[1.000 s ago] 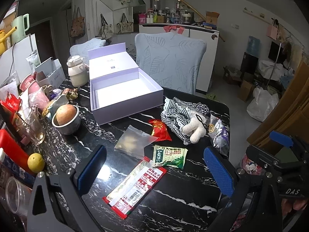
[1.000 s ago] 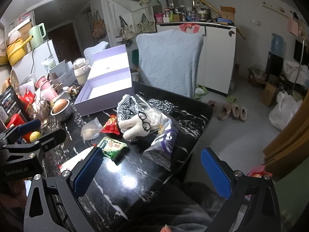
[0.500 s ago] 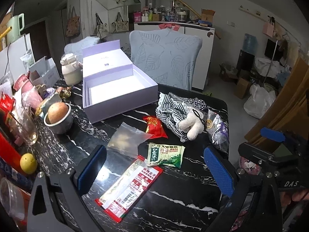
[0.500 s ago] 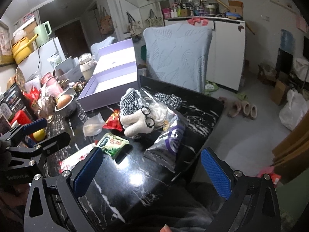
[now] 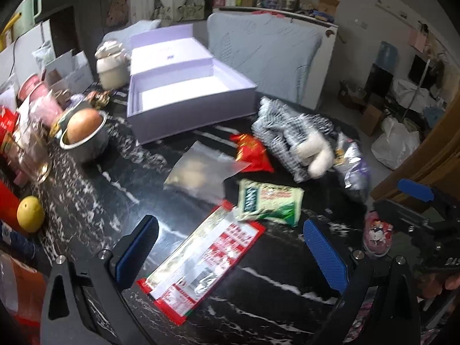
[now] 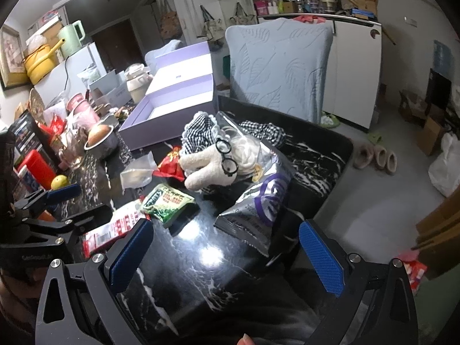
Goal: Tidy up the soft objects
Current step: 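Grasp the red-and-white packet with the left tool while the right tool grasps the silver-purple bag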
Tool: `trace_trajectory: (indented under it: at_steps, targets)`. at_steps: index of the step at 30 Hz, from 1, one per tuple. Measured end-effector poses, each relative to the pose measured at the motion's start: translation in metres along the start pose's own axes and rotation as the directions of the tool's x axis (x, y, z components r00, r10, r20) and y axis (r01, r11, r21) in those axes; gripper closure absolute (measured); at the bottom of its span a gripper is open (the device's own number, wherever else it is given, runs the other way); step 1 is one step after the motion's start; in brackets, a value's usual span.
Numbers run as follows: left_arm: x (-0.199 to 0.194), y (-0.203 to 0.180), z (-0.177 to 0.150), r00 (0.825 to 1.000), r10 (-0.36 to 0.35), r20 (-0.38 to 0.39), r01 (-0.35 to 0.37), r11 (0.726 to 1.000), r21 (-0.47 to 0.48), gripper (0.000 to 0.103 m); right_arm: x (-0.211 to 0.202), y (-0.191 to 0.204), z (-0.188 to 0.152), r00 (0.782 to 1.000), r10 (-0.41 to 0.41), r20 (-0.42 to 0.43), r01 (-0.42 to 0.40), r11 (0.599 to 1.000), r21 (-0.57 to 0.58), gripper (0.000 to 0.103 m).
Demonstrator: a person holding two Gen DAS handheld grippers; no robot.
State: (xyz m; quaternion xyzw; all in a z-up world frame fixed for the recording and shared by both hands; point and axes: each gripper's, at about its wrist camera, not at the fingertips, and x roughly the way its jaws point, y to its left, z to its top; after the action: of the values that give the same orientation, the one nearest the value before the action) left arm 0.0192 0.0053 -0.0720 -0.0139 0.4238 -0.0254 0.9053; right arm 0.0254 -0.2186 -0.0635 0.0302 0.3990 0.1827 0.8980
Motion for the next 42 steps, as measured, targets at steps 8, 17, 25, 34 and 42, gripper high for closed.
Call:
trace_trajectory:
  at_steps: [8, 17, 25, 34, 42]
  targets:
    - [0.029, 0.014, -0.014, 0.994, 0.033, -0.1, -0.03, 0.999, 0.025, 0.003, 0.017, -0.002, -0.004, 0.999, 0.01, -0.031, -0.01, 1.0, -0.022, 0.0]
    - [0.049, 0.024, -0.028, 0.983, 0.024, -0.185, -0.02, 1.0, 0.02, 0.02, 0.025, -0.002, 0.0, 0.999, 0.022, -0.041, -0.024, 0.999, -0.047, 0.0]
    - [0.044, 0.008, -0.027, 0.988, 0.032, -0.149, -0.031, 0.999, 0.01, 0.052, 0.027, -0.013, 0.001, 0.999, 0.013, -0.042, -0.014, 1.0, -0.026, 0.0]
    - [0.031, 0.005, -0.029, 0.99, 0.022, -0.141, -0.044, 0.987, -0.152, 0.055, 0.03, -0.032, 0.006, 0.999, -0.014, -0.042, 0.015, 1.0, 0.013, 0.0]
    - [0.04, -0.003, -0.029, 0.984, 0.083, -0.161, -0.104, 0.986, -0.129, 0.051, 0.044, -0.041, 0.015, 0.998, 0.004, -0.058, -0.002, 0.999, 0.046, 0.0]
